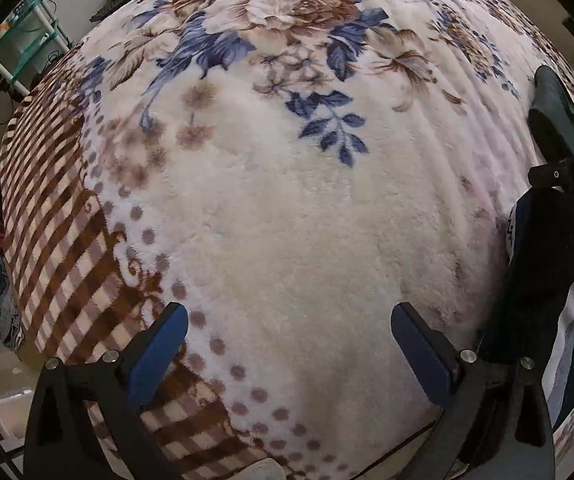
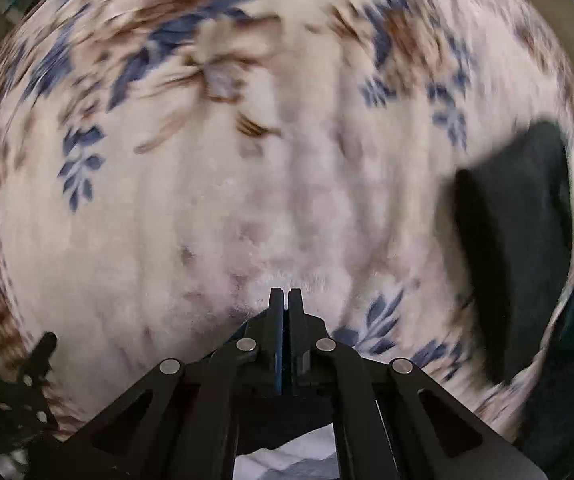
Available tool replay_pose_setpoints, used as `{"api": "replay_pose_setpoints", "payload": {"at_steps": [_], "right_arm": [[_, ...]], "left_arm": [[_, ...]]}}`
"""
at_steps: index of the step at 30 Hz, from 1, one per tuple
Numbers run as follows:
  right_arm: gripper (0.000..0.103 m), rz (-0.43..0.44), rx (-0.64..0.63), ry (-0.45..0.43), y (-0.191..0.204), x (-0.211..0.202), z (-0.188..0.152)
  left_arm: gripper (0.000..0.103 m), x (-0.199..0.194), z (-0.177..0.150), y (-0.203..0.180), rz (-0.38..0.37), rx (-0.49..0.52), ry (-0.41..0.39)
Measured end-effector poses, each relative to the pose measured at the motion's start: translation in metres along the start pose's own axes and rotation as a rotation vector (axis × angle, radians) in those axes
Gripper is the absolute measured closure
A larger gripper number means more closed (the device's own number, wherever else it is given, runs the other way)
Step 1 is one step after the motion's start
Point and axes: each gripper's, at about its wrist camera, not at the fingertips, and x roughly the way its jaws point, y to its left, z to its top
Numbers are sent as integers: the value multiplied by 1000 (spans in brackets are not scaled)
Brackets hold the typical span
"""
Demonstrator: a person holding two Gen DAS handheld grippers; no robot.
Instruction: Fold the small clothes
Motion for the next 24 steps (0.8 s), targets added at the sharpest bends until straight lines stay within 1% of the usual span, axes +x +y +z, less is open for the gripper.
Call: {"api": "replay_pose_setpoints", "payload": {"at_steps": [2, 3, 5, 7, 8, 10, 11, 12, 13, 14, 15, 16, 19, 20, 21, 22, 23, 24], "right_arm": [[101, 57, 82, 3, -13, 2, 2], [101, 101, 139, 23, -22, 5, 3], [101, 154, 256, 40, -44, 7, 6], [94, 154, 291, 6, -59, -4, 10], [88, 139, 282, -22, -64, -14, 12], [63, 151, 225, -61, -61, -26, 13], [60, 144, 177, -65, -54, -32, 13], [59, 143, 138, -59, -48, -32, 12], [59, 146, 103, -44, -41, -29, 12], [59, 129, 51, -3, -31, -20, 10], [59, 101, 42, 9, -23, -19, 8], [59, 84, 71, 1, -25, -17, 2], [59, 160, 274, -51, -46, -29, -32], [59, 181, 359, -81, -62, -40, -53], [57, 189, 421, -101, -75, -48, -74], [47, 178, 492, -113, -91, -56, -98], [41, 152, 601, -133, -112, -65, -136], [33, 138, 678, -149, -126, -69, -163]], "left_arm": [[0, 0, 1, 1, -1, 5, 1], [0, 0, 1, 0, -5, 9, 4], [0, -1, 1, 2, -11, 10, 2], [0, -3, 1, 2, -10, 12, -3], [0, -4, 0, 1, -11, 10, -7], [0, -5, 0, -1, -15, 7, -8], [0, -6, -1, -2, -17, 8, -8], [0, -7, -2, -4, -18, 10, -8], [0, -9, -1, -7, -20, 12, -11], [0, -10, -2, -8, -28, 14, -15], [0, -14, -2, -11, -40, 23, -21], [0, -18, -4, -12, -47, 33, -25], [0, -34, -5, -20, -74, 79, -41], [0, -39, -7, -24, -75, 97, -46], [0, -46, -9, -29, -77, 117, -53], [0, -51, -12, -34, -78, 133, -61], [0, -55, -14, -39, -73, 152, -70], [0, -60, -17, -46, -65, 168, -80]]}}
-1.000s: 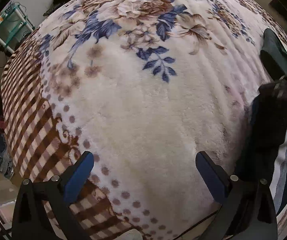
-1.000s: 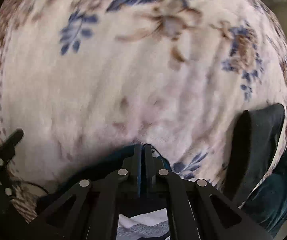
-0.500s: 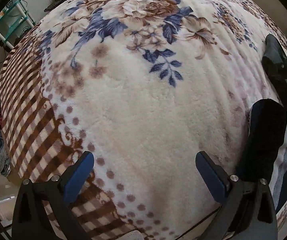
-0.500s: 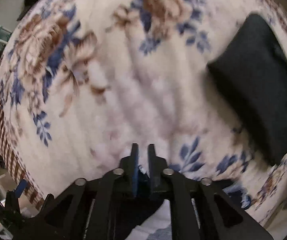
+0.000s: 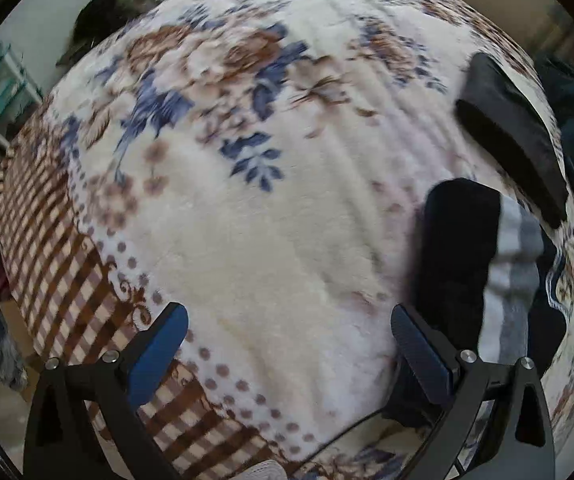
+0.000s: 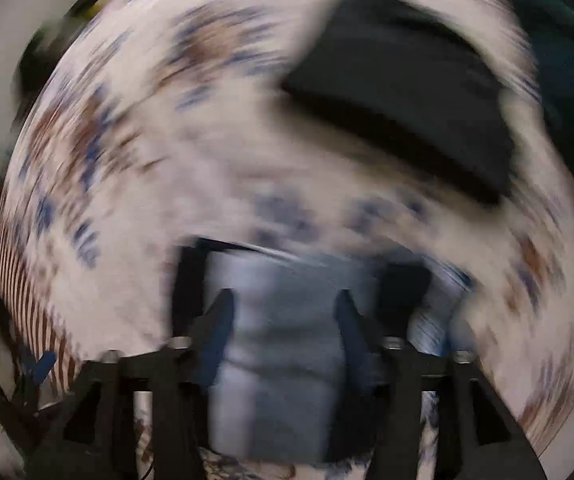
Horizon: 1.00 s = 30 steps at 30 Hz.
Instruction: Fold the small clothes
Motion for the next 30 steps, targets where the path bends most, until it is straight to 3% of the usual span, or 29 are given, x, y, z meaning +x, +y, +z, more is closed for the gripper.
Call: {"api": "replay_pose_setpoints", "payload": {"at_steps": [2, 4, 8, 10, 11, 14, 17, 19, 21, 22, 24, 28, 29, 30], "right_arm": [[30, -14, 120, -36, -46, -3, -28], [30, -31, 166, -10, -76, 17, -52], [30, -20, 166, 28, -97, 59, -94], [30, -163, 175, 29, -111, 63, -123], [30, -197, 237, 36, -128, 63, -139], [30, -183, 452, 78, -177, 65, -180], [30, 62, 639, -22, -209, 51, -200], [30, 282, 694, -113, -219, 48, -198], [30, 417, 725, -165, -224, 53, -191], [30, 530, 752, -193, -228, 62, -185], [30, 682, 785, -143, -224, 87, -167], [30, 799, 780, -136, -218, 112, -147], [30, 900, 762, -158, -215, 109, -143], [30, 944, 735, -178, -214, 103, -141]], "left_arm": [[0, -3, -2, -12, 0, 22, -10], [0, 1, -3, -25, 8, 52, 1], [0, 7, -6, -46, 22, 110, 13], [0, 10, -10, -54, 35, 144, 19], [0, 12, -11, -56, 42, 157, 23], [0, 17, -16, -62, 55, 188, 47], [0, 20, -19, -64, 57, 188, 68], [0, 20, -19, -66, 70, 194, 68], [0, 19, -19, -68, 82, 197, 63], [0, 19, -19, -69, 84, 198, 62], [0, 21, -18, -72, 83, 201, 66], [0, 21, -18, -80, 80, 221, 73], [0, 20, -18, -82, 88, 229, 67], [0, 20, -19, -83, 92, 232, 63]]}}
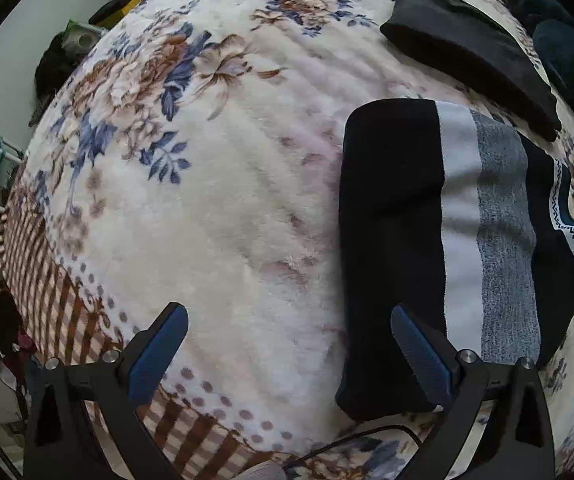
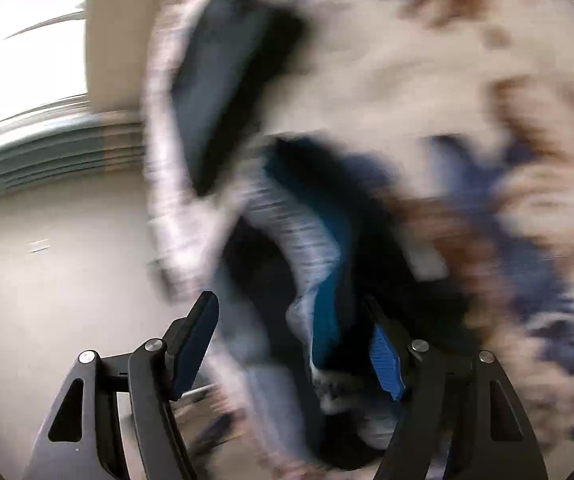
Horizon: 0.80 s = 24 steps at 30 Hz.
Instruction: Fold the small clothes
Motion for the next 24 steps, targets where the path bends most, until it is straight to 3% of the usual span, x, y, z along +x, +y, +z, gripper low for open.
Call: {"api": "replay_pose_setpoints", "payload": {"at_steps": [1, 5, 7, 9, 12, 17, 19, 22, 24], "right_arm": [[30, -17, -41, -11, 9, -5, -2], [30, -425, -270, -91, 28, -33, -24], [35, -523, -298, -53, 17, -33, -41], [46, -536, -281, -15, 3, -31, -47], [85, -503, -243, 10, -17, -17, -58], [91, -594, -265, -147, -6, -36, -90], [91, -626, -245, -171, -3, -50, -106], [91, -726, -218, -140, -9, -49, -114], [91, -732, -146, -70, -26, -52, -109]], "left_arm": [[0, -1, 0, -1, 2, 0, -1], [0, 0, 1, 0, 11, -14, 9], [0, 0, 1, -1, 18, -21, 9], [0, 1, 1, -2, 28, -22, 11], [0, 2, 1, -4, 34, -17, 15], [0, 2, 0, -7, 52, 5, 5], [0, 3, 1, -7, 46, 3, 10], [0, 5, 0, -8, 41, -6, 18], [0, 4, 0, -11, 34, -5, 20]]}}
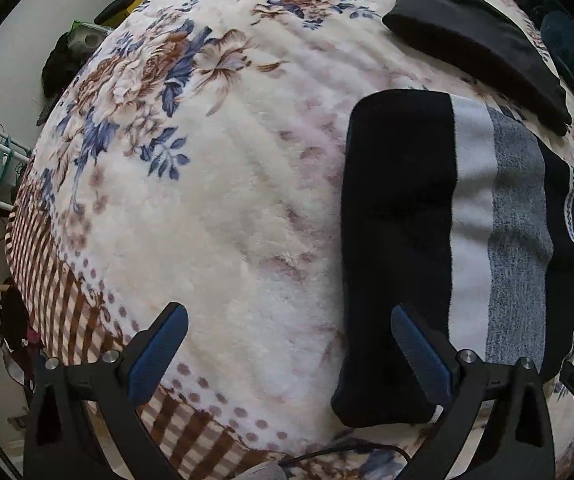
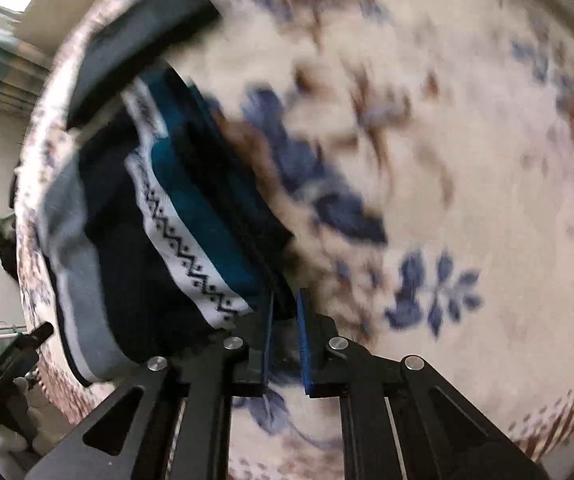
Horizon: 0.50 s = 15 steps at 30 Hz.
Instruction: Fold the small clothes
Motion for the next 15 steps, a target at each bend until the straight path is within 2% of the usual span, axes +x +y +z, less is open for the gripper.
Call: {"api": "replay_pose_setpoints", "payload": {"at_steps": [1, 3, 5, 6, 7, 9, 15], "right_arm": [[87, 16, 49, 34, -7, 4, 3], [87, 72, 98, -6, -16, -7, 11], [72, 108, 111, -58, -20, -22, 22], [58, 151, 109, -75, -19, -28, 30], [48, 187, 107, -80, -19, -31, 35], [47, 265, 93, -98, -13, -33, 55], [47, 262, -73, -139, 47, -21, 125]], "left_arm": [[0, -1, 0, -1, -3, 1, -5], [0, -2, 0, -4, -5, 7, -9], [0, -2, 0, -5, -7, 13, -12], [0, -2, 0, -6, -7, 14, -13], [0, -2, 1, -6, -5, 15, -14], [0, -1, 2, -6, -5, 11, -16], [0, -4, 25, -9, -17, 6, -51]]}}
